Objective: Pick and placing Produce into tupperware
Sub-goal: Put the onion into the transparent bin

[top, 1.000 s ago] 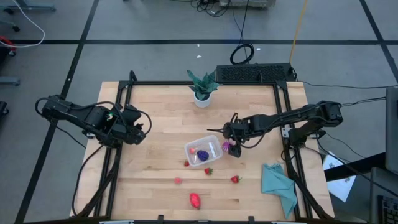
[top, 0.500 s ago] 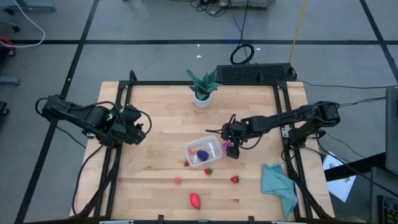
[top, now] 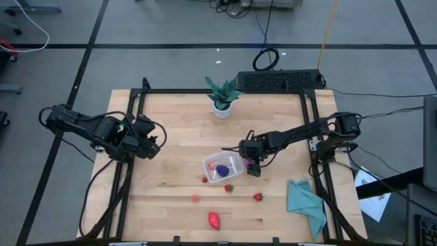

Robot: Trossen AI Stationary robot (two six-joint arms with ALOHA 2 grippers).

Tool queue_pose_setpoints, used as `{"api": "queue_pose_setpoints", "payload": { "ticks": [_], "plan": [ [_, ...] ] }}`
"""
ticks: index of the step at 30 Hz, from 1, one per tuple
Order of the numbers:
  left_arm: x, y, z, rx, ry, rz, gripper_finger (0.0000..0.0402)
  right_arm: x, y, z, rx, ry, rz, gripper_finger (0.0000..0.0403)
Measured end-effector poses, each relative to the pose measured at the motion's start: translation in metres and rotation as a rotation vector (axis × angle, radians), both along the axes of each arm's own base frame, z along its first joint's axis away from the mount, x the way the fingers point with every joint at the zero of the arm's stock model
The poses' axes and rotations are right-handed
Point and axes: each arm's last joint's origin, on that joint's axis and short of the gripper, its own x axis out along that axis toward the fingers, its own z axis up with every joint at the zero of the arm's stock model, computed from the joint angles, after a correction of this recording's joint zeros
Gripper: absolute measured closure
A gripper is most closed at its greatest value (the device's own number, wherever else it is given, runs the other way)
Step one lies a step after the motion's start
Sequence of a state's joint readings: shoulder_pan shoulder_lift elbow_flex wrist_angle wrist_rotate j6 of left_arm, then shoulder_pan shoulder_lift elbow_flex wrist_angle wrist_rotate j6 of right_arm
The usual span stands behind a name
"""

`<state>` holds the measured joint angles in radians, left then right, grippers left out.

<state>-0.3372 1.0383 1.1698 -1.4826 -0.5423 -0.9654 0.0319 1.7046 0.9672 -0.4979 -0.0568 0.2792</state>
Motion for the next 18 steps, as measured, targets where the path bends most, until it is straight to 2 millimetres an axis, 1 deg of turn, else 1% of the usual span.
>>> {"api": "queue_pose_setpoints", "payload": {
  "ticks": [5, 8, 18],
  "plan": [
    [0.0001, 0.0000, 0.0000, 0.001, 0.001, -0.001, 0.0217, 0.0004, -0.0002, 0.0008, -0.005, -0.008, 0.014, 0.0083],
    [0.0001, 0.0000, 0.0000, 0.000, 0.001, -0.001, 0.0217, 0.0027, -0.0002, 0.0031, -0.007, -0.045, 0.027, 0.0083],
    [0.0000, -0.0001, -0.0001, -0.001, 0.001, -0.001, 0.0217, 0.0042, -0.0057, 0.0039, -0.009, -0.061, 0.012, 0.0083]
  ]
}}
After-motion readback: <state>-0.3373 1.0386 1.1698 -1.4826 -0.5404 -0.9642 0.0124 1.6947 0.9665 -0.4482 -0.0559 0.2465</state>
